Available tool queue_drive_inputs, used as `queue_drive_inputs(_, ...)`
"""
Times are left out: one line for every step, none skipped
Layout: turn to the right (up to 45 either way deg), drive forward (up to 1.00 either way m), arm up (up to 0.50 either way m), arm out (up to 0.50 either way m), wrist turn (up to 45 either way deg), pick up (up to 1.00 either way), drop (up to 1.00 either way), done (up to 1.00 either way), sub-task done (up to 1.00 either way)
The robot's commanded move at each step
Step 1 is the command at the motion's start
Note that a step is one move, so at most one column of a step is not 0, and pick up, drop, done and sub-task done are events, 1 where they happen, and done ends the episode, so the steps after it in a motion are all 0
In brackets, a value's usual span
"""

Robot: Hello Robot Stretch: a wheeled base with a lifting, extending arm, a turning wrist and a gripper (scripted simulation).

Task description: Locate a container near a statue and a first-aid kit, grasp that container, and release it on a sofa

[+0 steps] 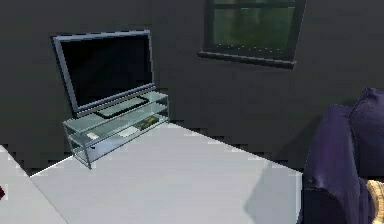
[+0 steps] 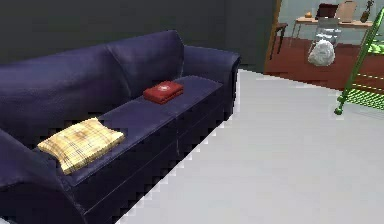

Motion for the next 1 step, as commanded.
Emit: queue_drive_inputs(0.0,0.05,0.0,0.0,0.0,0.0,0.0,0.0,0.0)
